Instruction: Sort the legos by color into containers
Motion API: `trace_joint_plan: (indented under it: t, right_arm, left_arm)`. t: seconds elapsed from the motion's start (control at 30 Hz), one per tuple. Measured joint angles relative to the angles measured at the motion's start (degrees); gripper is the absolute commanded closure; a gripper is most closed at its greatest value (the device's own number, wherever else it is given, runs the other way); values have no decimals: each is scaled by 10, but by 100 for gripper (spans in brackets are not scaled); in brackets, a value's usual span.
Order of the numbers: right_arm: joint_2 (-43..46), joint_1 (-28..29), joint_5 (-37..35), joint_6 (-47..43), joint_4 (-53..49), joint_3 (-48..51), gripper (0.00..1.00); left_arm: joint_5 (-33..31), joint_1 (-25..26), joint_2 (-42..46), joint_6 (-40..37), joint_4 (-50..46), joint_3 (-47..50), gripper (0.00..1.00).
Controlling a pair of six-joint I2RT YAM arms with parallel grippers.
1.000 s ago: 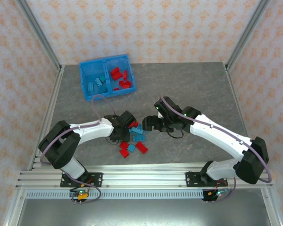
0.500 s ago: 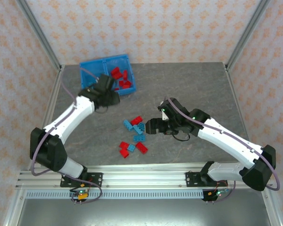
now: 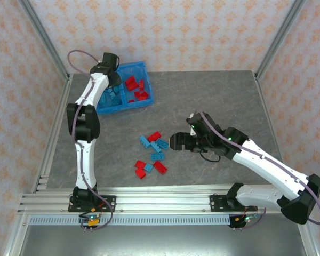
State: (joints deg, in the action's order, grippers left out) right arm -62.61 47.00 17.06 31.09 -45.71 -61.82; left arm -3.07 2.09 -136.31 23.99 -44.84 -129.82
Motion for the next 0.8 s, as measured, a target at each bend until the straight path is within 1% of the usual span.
trace_joint_plan:
  t: [0.07, 0.13, 0.2, 0.27, 0.43, 0.5, 0.57, 0.63, 0.73, 0.8]
  right_arm:
    - [1, 0, -3, 2, -6, 0, 13]
    - [4, 0, -7, 4, -10, 0, 13]
    - [8, 0, -10, 4, -10, 0, 13]
    - [10, 0, -12, 4, -10, 0, 13]
    - [-4, 0, -12, 4, -10, -4, 13]
    - [-16, 0, -12, 4, -10, -8, 13]
    - [-26, 0, -12, 4, -10, -10, 13]
    - [-34, 0, -12, 4, -10, -10, 13]
    - [-39, 0, -20, 4, -9, -10, 12]
    - [-39, 0, -31, 4, -7, -10, 11]
  left_arm:
    - [0, -5, -10, 1, -4, -30, 60]
    - [-1, -10, -11, 4, -6, -38, 55]
    - [-2, -14, -11, 7, -9, -40, 45]
    - [-2, -17, -11, 12, -13, -40, 40]
    - [0, -24, -11, 17, -22, -38, 39]
    - [9, -24, 4, 27, -21, -14, 38]
    - [23, -24, 42, 42, -18, 41, 39]
    - [43, -23, 100, 64, -9, 111, 39]
    - [71, -17, 220, 96, 16, 227, 40]
    - [77, 5, 317, 111, 37, 303, 40]
